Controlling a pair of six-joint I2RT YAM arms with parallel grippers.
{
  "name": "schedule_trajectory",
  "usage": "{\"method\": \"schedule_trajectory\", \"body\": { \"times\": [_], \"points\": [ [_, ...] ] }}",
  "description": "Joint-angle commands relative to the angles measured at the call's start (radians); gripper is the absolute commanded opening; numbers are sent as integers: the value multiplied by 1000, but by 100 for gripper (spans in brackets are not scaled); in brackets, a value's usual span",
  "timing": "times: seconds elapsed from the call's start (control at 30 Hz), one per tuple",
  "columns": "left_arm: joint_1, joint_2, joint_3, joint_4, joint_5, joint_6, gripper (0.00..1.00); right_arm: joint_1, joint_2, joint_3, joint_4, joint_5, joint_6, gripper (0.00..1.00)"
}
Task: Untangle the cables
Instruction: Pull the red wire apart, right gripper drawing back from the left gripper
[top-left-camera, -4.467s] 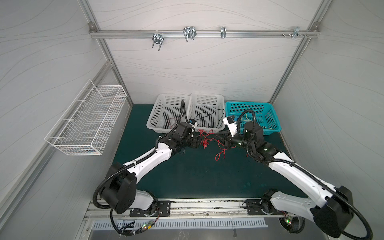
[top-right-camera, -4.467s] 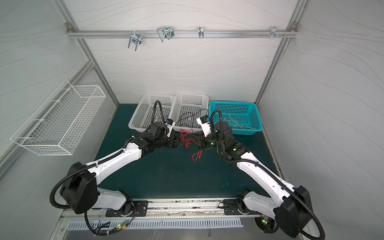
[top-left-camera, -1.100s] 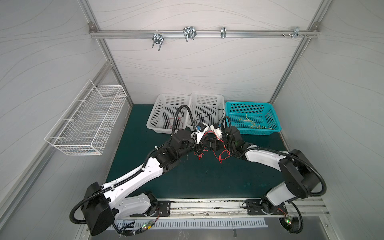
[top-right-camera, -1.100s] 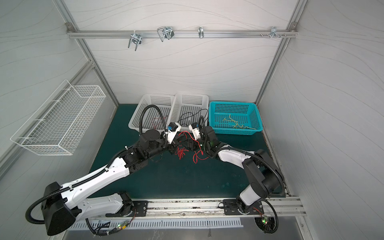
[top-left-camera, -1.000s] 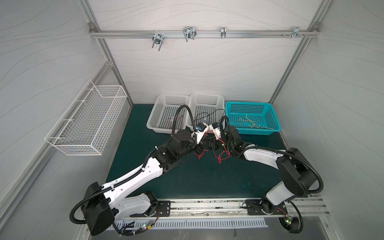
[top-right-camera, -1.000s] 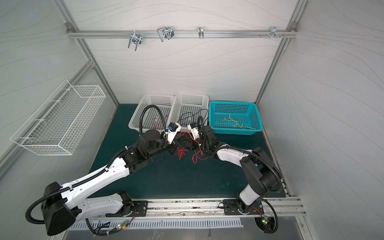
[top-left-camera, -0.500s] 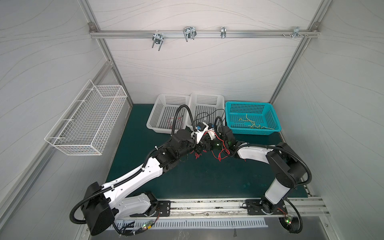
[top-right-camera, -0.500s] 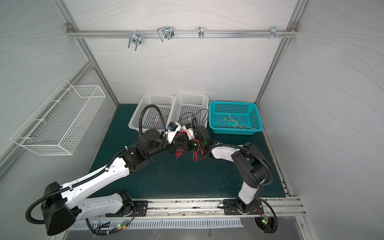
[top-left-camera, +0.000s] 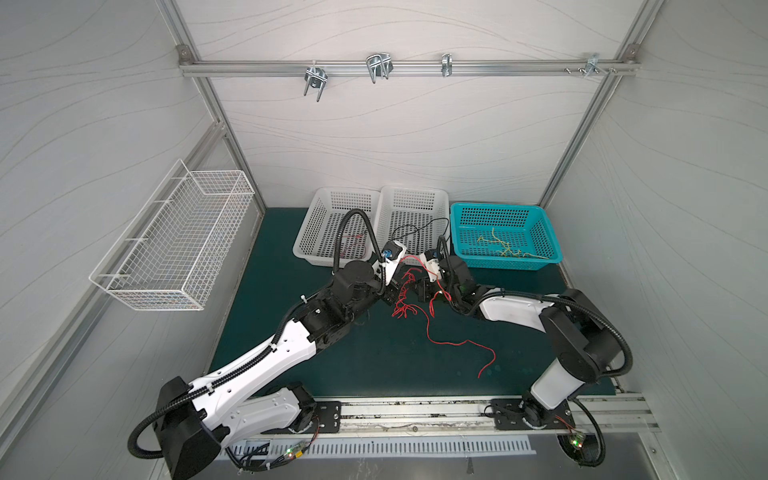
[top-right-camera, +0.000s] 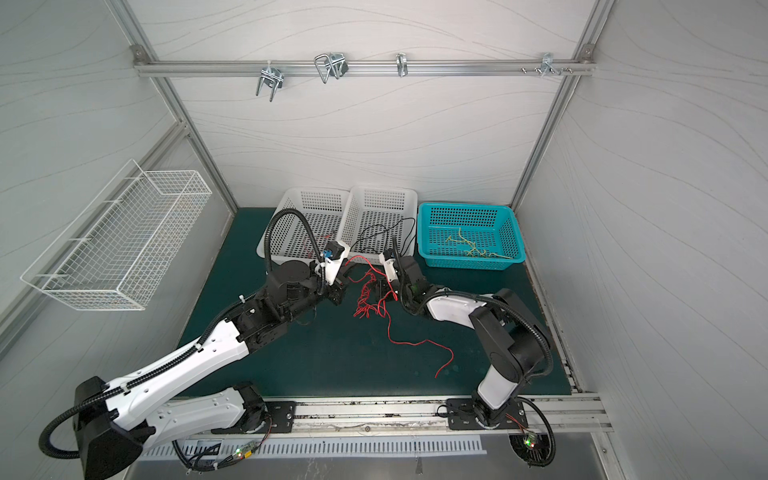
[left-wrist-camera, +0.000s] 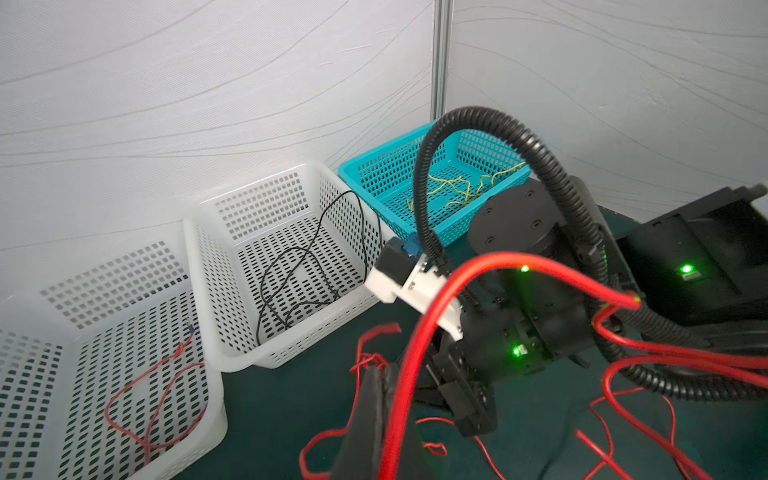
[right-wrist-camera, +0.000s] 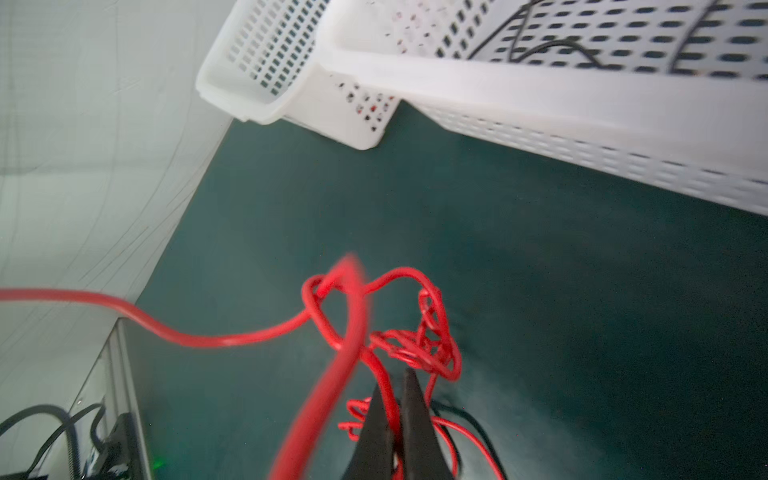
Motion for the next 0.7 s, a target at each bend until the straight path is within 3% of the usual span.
{"method": "schedule_trajectory", "body": {
  "times": [0.0,0.43,0.53,0.67],
  "points": [
    [2,-37,9,-1,-87,27,0,-60,-49,-43,-76,106,21,0],
    [3,-133,-35,-34,-321,38,0,-192,-266,-111,-227,266,-62,0],
    [20,-113,-24,-29,-370,11,0,-195,-308,-124,-220,238,-89,0],
    [107,-37,34,-79,-366,-98,0,-184,-322,-126,-196,156,-106,0]
  ]
}}
